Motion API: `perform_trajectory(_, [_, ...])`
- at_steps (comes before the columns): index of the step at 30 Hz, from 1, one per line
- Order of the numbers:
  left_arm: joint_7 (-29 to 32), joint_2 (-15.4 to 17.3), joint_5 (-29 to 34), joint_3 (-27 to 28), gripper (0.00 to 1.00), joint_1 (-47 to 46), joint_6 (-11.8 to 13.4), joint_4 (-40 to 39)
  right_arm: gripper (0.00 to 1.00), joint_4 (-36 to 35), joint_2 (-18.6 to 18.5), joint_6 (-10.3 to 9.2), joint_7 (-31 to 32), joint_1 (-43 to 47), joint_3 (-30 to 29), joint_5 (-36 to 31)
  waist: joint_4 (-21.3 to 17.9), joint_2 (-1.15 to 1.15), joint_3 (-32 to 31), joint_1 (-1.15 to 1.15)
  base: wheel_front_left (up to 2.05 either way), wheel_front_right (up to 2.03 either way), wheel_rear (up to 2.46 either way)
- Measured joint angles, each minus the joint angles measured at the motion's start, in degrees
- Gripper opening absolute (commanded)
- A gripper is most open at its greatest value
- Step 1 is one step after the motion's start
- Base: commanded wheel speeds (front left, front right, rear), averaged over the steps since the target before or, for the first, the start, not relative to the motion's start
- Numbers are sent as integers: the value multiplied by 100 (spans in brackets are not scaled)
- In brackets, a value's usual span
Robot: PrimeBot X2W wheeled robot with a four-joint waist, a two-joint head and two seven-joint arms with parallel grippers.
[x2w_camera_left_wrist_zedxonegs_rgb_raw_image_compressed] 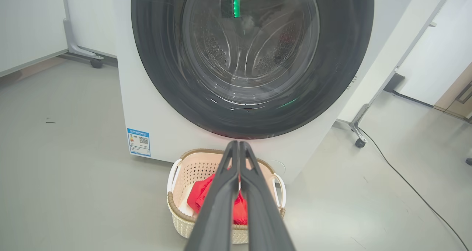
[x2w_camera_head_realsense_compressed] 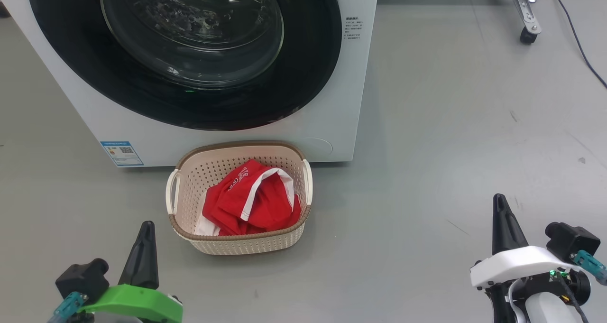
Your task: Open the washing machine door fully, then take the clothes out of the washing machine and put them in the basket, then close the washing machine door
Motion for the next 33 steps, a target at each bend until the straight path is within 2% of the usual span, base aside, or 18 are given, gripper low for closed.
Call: perform_trajectory(33, [668, 21, -2399, 309, 0, -5, 0, -12, 0, 34, 21, 82, 705, -24, -415, 2377, 8, 0, -128, 0, 0, 0, 0])
